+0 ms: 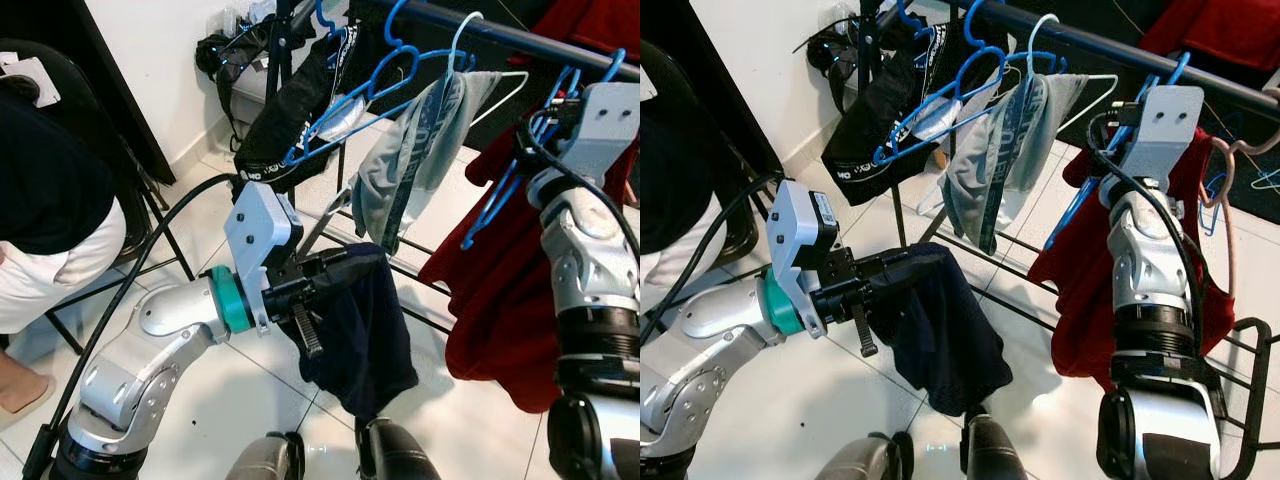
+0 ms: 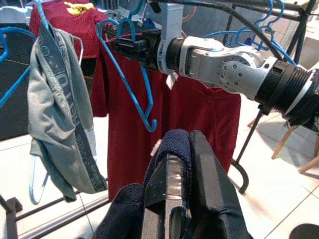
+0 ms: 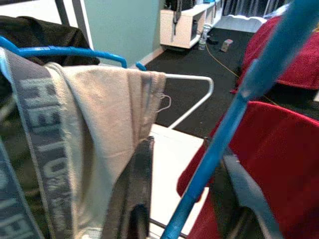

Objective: Hang hanger

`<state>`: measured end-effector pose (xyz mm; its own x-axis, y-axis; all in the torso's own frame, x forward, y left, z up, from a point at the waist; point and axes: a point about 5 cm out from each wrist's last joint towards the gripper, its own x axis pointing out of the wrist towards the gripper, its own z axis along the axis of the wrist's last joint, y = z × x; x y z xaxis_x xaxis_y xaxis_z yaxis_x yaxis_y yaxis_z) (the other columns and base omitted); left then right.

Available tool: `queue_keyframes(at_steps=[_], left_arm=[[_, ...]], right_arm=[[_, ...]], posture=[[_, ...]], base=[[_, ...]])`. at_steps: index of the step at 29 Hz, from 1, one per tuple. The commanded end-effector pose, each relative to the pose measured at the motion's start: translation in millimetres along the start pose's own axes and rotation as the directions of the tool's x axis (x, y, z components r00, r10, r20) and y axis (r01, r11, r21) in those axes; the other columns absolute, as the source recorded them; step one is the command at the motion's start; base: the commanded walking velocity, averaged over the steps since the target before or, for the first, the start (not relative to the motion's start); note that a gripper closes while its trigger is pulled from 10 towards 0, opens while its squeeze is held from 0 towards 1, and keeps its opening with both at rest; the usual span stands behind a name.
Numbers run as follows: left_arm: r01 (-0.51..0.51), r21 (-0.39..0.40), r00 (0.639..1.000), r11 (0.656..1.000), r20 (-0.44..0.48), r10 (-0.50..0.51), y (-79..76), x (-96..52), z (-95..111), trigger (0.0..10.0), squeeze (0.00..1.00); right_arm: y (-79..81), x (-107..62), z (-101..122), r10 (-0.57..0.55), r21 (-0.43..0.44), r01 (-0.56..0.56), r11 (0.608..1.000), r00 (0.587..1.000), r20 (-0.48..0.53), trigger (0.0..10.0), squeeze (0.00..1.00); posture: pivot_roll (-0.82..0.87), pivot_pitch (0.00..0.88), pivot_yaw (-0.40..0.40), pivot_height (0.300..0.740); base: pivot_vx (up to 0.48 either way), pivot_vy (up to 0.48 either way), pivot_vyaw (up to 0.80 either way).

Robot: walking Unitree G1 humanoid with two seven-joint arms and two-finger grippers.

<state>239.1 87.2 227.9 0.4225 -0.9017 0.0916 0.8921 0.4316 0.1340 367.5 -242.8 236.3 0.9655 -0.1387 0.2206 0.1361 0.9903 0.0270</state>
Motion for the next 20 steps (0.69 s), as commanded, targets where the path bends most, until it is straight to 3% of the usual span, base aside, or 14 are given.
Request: queue_keyframes(at_steps=[1,12,20], left_arm=[[0.020,0.017,0.999,1.000,0.025,-0.021,-3.6,-0.1,7,10.0,0.00],[0.025,0.011,0.999,1.000,0.025,-0.025,-4.0,1.4,6,10.0,0.00],[0.026,0.001,0.999,1.000,0.026,-0.026,-5.5,2.7,4,10.0,0.00]], right_arm=[[0.2,-0.9,-6,0.004,0.040,-0.003,0.999,0.999,-0.032,0.0,0.00],[-1.2,-1.5,-2,0.018,0.033,-0.018,0.999,1.000,-0.012,0.0,0.00],[4.5,-8.9,12,0.063,-0.023,-0.062,0.998,0.997,0.051,0.0,0.00]], posture=[[-0.06,0.143,0.085,0.740],[-0.07,0.139,0.084,0.740],[-0.08,0.135,0.083,0.740]], base=[[0.000,0.000,0.00],[0.000,0.000,0.00],[0.000,0.000,0.00]])
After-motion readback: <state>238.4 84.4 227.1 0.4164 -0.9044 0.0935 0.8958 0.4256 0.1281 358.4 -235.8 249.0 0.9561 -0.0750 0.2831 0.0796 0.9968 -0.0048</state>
